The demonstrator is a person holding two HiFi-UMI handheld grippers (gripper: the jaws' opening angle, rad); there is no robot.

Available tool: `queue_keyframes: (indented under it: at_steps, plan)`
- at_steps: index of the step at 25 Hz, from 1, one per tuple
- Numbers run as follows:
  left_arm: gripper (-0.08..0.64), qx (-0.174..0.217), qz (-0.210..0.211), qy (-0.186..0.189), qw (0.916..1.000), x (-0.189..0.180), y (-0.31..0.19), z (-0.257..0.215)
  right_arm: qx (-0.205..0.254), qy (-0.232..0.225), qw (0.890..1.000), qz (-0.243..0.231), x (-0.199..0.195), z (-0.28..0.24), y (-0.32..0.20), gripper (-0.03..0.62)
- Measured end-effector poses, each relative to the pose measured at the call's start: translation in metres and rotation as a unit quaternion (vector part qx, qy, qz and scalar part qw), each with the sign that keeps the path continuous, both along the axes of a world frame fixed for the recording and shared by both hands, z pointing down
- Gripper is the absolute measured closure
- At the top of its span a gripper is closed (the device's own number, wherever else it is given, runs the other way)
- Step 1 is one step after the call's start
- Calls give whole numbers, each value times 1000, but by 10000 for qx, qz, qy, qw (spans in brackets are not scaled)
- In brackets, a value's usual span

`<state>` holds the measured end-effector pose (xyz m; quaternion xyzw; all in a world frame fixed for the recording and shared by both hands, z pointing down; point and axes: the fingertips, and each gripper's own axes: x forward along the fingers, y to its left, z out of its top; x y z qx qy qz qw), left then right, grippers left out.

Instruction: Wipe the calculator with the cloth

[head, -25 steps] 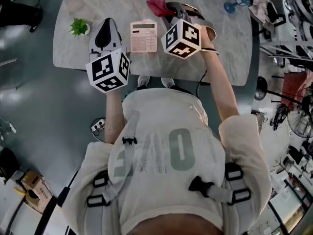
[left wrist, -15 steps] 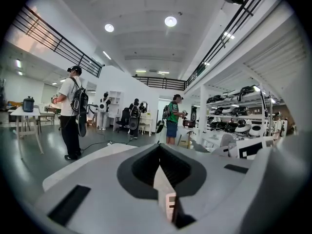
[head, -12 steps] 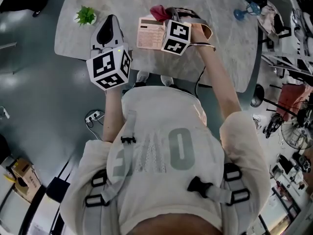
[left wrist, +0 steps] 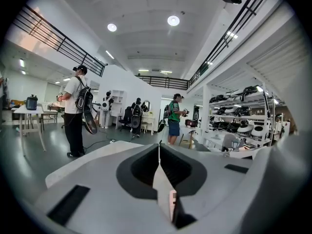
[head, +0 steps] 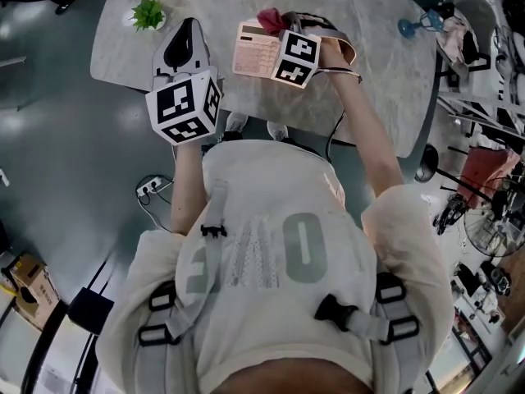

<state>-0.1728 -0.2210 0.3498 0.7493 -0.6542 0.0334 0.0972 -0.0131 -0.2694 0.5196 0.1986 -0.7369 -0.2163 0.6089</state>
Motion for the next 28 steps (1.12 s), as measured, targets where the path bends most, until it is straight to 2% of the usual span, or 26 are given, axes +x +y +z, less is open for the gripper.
queue_keyframes:
  at_steps: [6, 9, 11, 13, 14, 16, 22, 25, 28]
  plan:
    - [525, -439, 234, 73, 9987, 8, -5, 24, -4, -23, 10000, 31, -1, 2, 0, 535]
    - [438, -623, 407, 175, 9971, 17, -5, 38, -12, -40, 10000, 44, -2, 2, -2, 535]
    - [355, -842, 594, 278, 9943, 24, -5, 55, -6, -55, 10000, 45, -2, 1, -2, 535]
    - [269, -1194, 805, 391, 9888, 34, -3, 78, 5, -66, 10000, 43, -3, 0, -2, 535]
    - [259, -1392, 858, 434, 9856, 37, -1, 91, 11, -71, 10000, 43, -3, 0, -2, 535]
    - [259, -1765, 862, 433, 9796, 41, 4, 117, 22, -87, 10000, 42, -3, -1, -2, 535]
    - [259, -2694, 868, 84, 9591, 47, 20, 187, -1, -115, 9999, 61, -2, -4, -3, 535]
    - [259, -2999, 830, 132, 9503, 48, 25, 208, 3, -122, 9999, 115, 2, -3, -5, 535]
    - [259, -3196, 865, -29, 9436, 48, 30, 223, -16, -121, 9998, 159, 6, -2, -4, 535]
